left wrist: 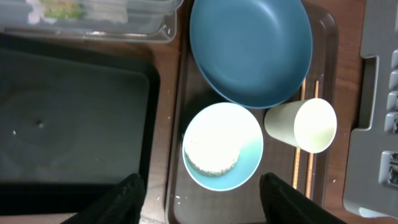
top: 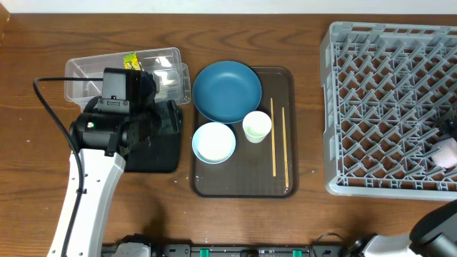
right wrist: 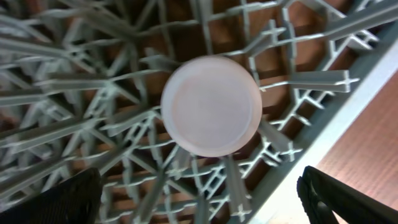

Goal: Sort waste into correct bins and load items into the dishwasher rack

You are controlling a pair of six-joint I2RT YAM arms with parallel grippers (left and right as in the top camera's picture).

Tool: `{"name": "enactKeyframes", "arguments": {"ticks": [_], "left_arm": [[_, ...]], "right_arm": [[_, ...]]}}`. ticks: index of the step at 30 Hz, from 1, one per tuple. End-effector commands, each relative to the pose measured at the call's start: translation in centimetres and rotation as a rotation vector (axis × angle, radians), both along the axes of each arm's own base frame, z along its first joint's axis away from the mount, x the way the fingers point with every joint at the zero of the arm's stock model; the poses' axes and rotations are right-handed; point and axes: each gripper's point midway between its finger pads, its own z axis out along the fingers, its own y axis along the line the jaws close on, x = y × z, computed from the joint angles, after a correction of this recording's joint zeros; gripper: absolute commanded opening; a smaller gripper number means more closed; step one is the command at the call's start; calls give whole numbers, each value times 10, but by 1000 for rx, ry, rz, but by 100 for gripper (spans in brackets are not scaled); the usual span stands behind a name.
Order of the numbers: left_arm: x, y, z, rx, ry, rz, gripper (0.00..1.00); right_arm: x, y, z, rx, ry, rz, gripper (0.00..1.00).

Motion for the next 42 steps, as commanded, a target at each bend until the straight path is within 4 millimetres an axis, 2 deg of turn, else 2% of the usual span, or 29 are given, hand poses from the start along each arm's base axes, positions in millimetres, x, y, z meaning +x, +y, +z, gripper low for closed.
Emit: {"name": "enactKeyframes", "arguments": {"ticks": [1,2,6,11,14,18,26,31,33,34,35,36,37,42], "left_arm": [[5,1,4,8,-24,0,64],[6,0,4,7,-29,-4,64],[13,-17,8,2,-70,-53,64],[25,-57,4,-9,-110,-162,64],[32,-83,-11,-9,-94,-227,64],[36,-118,-47,3,-31,-310,64],[39,-165,-112,29,58,-412,62],[32,-176,-142,50,118,-444,45],[29,-179,-149,56,135,-453,42],[27,-180,-151,59,141,-458,36],[26,-181,-152,60,144,-460,26],[25,-182,-152,60,144,-463,11],[25,-182,-151,59,143,-463,6],[25,-180,-131,27,118,-452,6]], "right_arm": [[13,16,47,-5,-167,45,99],[16,23,54,-1,-193,73,99],[28,69,83,31,-287,243,97],[30,131,90,69,-255,438,97],[31,167,86,89,-210,570,97],[29,191,79,69,-140,652,97],[31,206,78,42,-113,711,97],[31,206,77,42,-112,712,97],[31,206,78,43,-112,712,97],[31,206,78,43,-112,712,97],[31,206,78,43,-112,712,97],[31,206,78,43,-112,712,97],[31,206,78,43,-112,712,97],[29,200,76,13,-86,697,98]]}}
